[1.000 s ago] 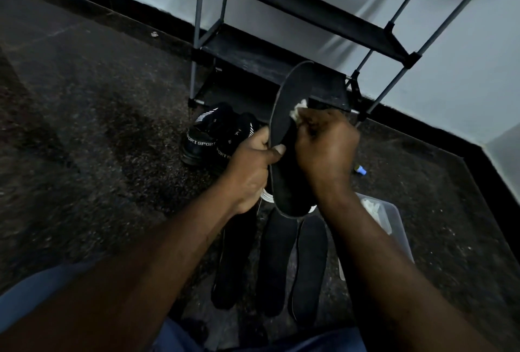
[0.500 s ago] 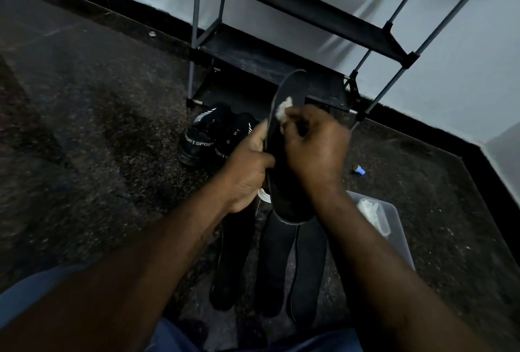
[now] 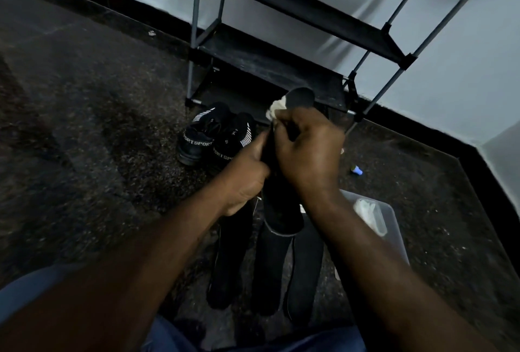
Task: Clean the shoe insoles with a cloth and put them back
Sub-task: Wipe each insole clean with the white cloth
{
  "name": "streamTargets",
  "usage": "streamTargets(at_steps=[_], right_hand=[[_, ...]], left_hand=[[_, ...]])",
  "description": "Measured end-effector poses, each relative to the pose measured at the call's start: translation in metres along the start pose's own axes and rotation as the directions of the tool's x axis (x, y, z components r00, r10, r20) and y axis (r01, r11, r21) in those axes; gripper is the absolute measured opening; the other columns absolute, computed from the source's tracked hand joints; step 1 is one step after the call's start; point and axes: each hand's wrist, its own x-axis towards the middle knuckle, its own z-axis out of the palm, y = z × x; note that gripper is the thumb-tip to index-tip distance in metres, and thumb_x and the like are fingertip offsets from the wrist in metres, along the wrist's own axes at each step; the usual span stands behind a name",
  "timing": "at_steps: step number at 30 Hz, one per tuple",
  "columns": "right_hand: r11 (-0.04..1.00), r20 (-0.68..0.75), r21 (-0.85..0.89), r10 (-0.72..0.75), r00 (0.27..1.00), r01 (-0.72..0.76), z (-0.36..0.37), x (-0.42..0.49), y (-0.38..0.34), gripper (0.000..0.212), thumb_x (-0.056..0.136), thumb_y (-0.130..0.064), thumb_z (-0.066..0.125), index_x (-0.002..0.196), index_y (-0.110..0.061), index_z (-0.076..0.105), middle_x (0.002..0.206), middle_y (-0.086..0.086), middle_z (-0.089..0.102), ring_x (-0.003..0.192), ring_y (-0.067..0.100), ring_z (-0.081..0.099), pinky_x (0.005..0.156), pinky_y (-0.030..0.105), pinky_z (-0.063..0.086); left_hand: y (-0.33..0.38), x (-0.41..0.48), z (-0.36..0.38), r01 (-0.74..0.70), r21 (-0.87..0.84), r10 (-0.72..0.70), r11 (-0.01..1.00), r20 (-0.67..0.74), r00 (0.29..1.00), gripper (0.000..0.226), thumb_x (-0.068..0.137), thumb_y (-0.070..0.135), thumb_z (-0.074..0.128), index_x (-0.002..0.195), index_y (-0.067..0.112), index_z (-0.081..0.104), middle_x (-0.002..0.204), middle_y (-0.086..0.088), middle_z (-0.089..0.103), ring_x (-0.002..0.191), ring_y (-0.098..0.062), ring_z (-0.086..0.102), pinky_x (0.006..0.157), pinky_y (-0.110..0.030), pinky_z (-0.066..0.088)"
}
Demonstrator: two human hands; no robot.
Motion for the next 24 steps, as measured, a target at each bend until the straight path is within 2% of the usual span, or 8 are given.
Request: streamTargets(at_steps=[1,5,9,10,13,17,21,24], right_hand=[[1.000,0.002,-0.023,-0.007,1.000,0.007,-0.003,0.003,0.004,0.015,0.082,-0.011,0.072,0.094,-0.015,0.079,0.091,0.002,0.077,0.084,0.017,0.071,0.080,0.030,0.055],[0.974,-0.112,-0.007,0.224,0.968,-0.226,-0.015,0.020,0.029,0.015,0.084,-0.012,0.071,0.095,-0.017,0.080,0.090,-0.002,0.079,0.081,0.014,0.072,0.080,0.030,0.057],[0.995,0.139,-0.096,-0.022,0.990,0.036,-0.012,-0.013,0.018,0.015,0.082,-0.011,0.072,0.095,-0.016,0.077,0.089,0.004,0.074,0.079,0.019,0.067,0.074,0.028,0.050],[0.993,0.147,-0.109,-0.025,0.989,0.041,-0.014,-0.015,0.023,0.015,0.081,-0.012,0.073,0.095,-0.016,0.077,0.089,0.004,0.073,0.079,0.020,0.067,0.074,0.029,0.052],[0.983,0.012,-0.106,0.151,0.988,-0.149,-0.021,-0.008,0.045,0.017,0.081,-0.015,0.070,0.094,-0.020,0.079,0.089,0.003,0.075,0.078,0.020,0.070,0.075,0.038,0.058],[0.989,0.170,-0.141,-0.026,0.985,0.050,-0.015,-0.032,0.035,0.021,0.080,-0.010,0.070,0.098,-0.015,0.080,0.092,0.004,0.072,0.084,0.021,0.068,0.077,0.028,0.051],[0.994,0.080,-0.081,0.074,0.994,-0.068,-0.015,-0.041,0.041,0.023,0.082,-0.011,0.069,0.100,-0.016,0.082,0.094,0.004,0.074,0.086,0.021,0.070,0.082,0.023,0.048],[0.998,0.225,-0.051,-0.010,0.974,0.022,-0.005,-0.062,0.018,0.026,0.083,-0.012,0.068,0.105,-0.018,0.081,0.093,0.004,0.071,0.083,0.018,0.067,0.078,0.025,0.050]], left_hand=[[-0.001,0.000,0.000,0.007,0.011,-0.008,1.000,0.016,1.000,0.085,0.081,-0.030,0.040,0.134,0.036,0.054,0.131,-0.001,0.070,0.119,-0.013,0.066,0.086,-0.025,0.055],[-0.003,-0.001,0.005,0.048,0.041,-0.050,0.998,0.057,0.997,0.089,0.078,-0.031,0.036,0.139,0.032,0.053,0.109,0.006,0.073,0.097,-0.006,0.068,0.069,-0.018,0.053],[-0.004,0.003,-0.001,0.042,-0.094,-0.041,0.995,0.019,0.999,0.089,0.076,-0.031,0.035,0.139,0.029,0.054,0.122,0.003,0.072,0.114,-0.013,0.067,0.088,-0.025,0.054],[-0.003,0.004,-0.002,0.051,-0.120,-0.049,0.991,0.023,0.999,0.089,0.077,-0.031,0.034,0.142,0.026,0.053,0.126,-0.001,0.071,0.116,-0.015,0.066,0.092,-0.028,0.052],[-0.002,-0.001,0.004,0.097,-0.157,-0.087,0.983,0.070,0.994,0.083,0.082,-0.029,0.034,0.146,0.020,0.051,0.126,-0.007,0.067,0.116,-0.022,0.061,0.101,-0.037,0.046],[-0.005,0.002,-0.003,0.116,-0.288,-0.113,0.951,0.027,0.993,0.056,0.090,-0.019,0.037,0.135,0.006,0.060,0.117,-0.018,0.067,0.106,-0.029,0.063,0.095,-0.038,0.052],[-0.010,0.008,-0.008,0.138,-0.372,-0.159,0.918,-0.027,0.987,0.029,0.105,0.011,0.048,0.129,0.003,0.063,0.116,-0.016,0.069,0.097,-0.023,0.068,0.089,-0.035,0.056],[-0.016,0.013,-0.010,0.148,-0.433,-0.228,0.889,-0.139,0.964,0.020,0.101,0.016,0.058,0.118,0.008,0.064,0.110,-0.014,0.059,0.092,-0.018,0.062,0.080,-0.025,0.053]])
